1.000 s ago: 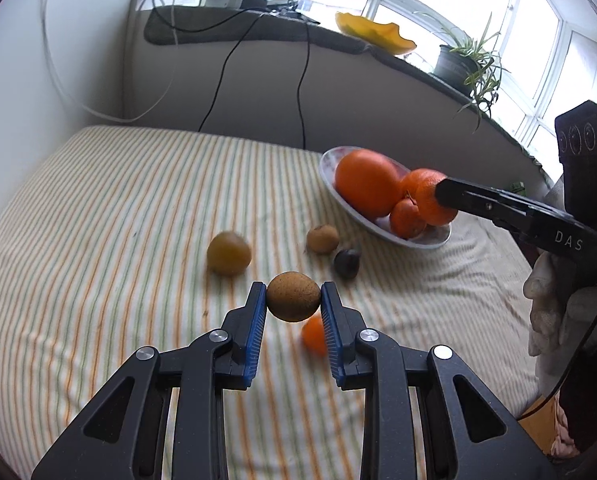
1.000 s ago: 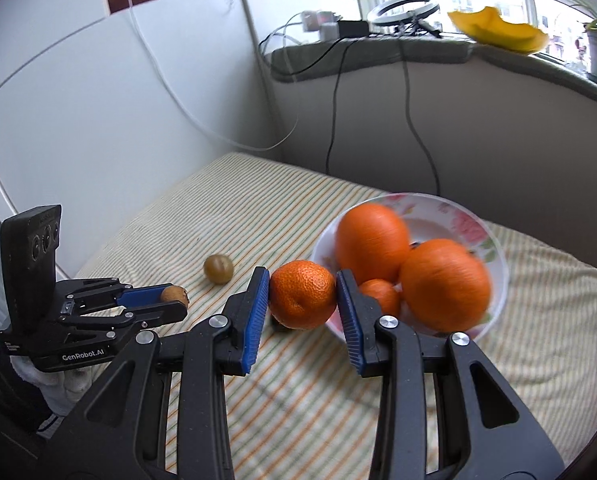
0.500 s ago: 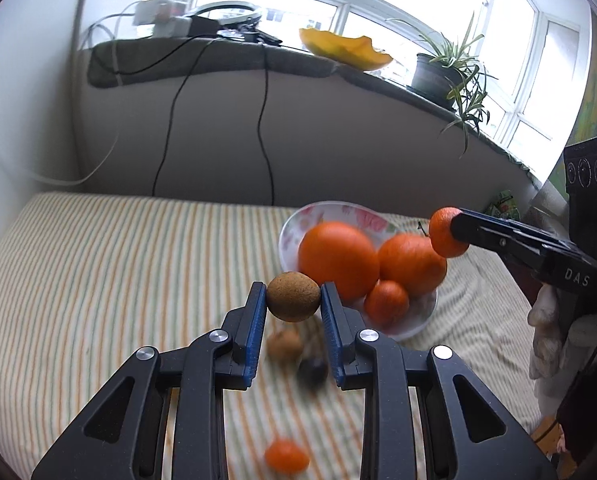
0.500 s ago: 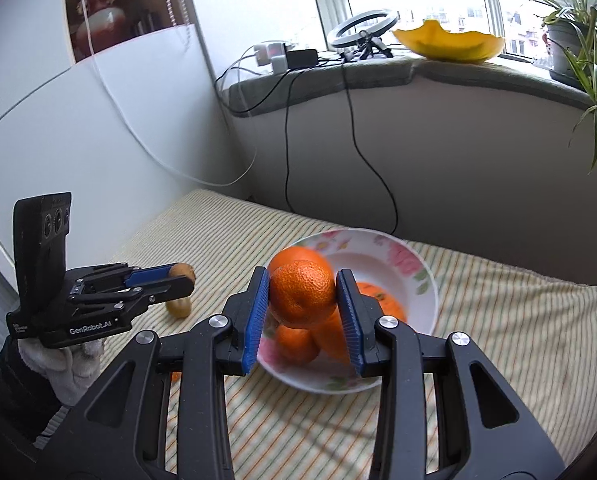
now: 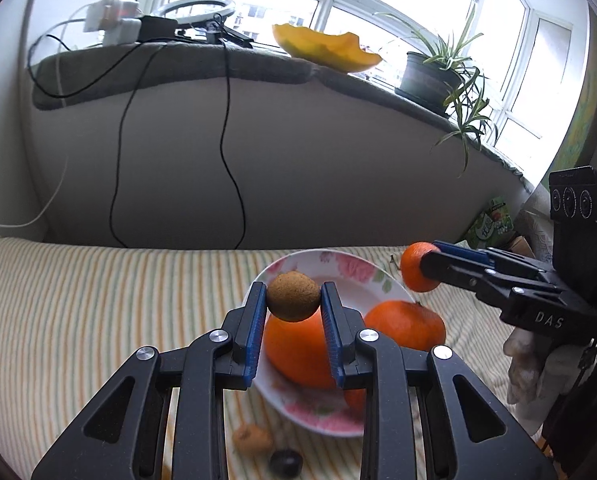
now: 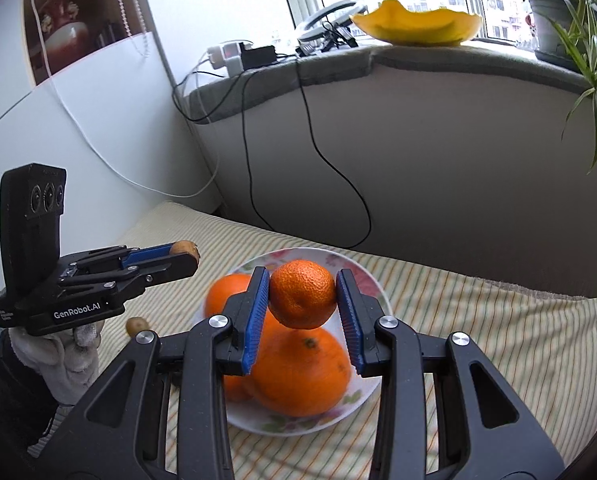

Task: Organize fruits
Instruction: 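Carry both fruits over the plate and open the left and right grippers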

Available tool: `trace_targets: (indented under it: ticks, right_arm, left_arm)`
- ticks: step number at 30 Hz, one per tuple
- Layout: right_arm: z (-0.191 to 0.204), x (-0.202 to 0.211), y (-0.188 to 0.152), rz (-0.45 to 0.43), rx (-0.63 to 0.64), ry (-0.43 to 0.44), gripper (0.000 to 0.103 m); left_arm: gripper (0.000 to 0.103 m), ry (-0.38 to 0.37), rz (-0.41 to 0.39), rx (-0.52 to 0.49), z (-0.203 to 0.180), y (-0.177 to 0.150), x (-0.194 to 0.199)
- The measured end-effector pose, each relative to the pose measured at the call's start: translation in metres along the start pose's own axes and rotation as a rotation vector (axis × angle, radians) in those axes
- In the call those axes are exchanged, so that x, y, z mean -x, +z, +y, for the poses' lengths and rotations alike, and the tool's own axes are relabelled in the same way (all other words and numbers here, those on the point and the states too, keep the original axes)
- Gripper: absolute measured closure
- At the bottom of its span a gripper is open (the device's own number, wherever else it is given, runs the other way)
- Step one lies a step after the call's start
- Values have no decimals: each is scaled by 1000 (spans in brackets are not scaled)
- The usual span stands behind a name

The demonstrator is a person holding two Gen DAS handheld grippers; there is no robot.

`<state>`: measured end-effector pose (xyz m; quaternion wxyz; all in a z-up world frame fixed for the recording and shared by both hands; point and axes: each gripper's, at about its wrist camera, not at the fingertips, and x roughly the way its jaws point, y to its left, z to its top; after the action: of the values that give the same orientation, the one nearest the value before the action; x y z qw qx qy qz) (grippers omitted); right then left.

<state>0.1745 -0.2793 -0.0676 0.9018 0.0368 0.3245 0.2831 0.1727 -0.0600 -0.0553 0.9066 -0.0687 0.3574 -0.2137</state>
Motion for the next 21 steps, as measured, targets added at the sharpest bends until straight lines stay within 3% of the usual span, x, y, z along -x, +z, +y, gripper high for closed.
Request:
trace_targets:
  ticks: [21]
  right_arm:
    - [-28,-45,7,85,-64,-10,67]
  left_arm:
    - [77,-25,67,-6,-8,13,-42]
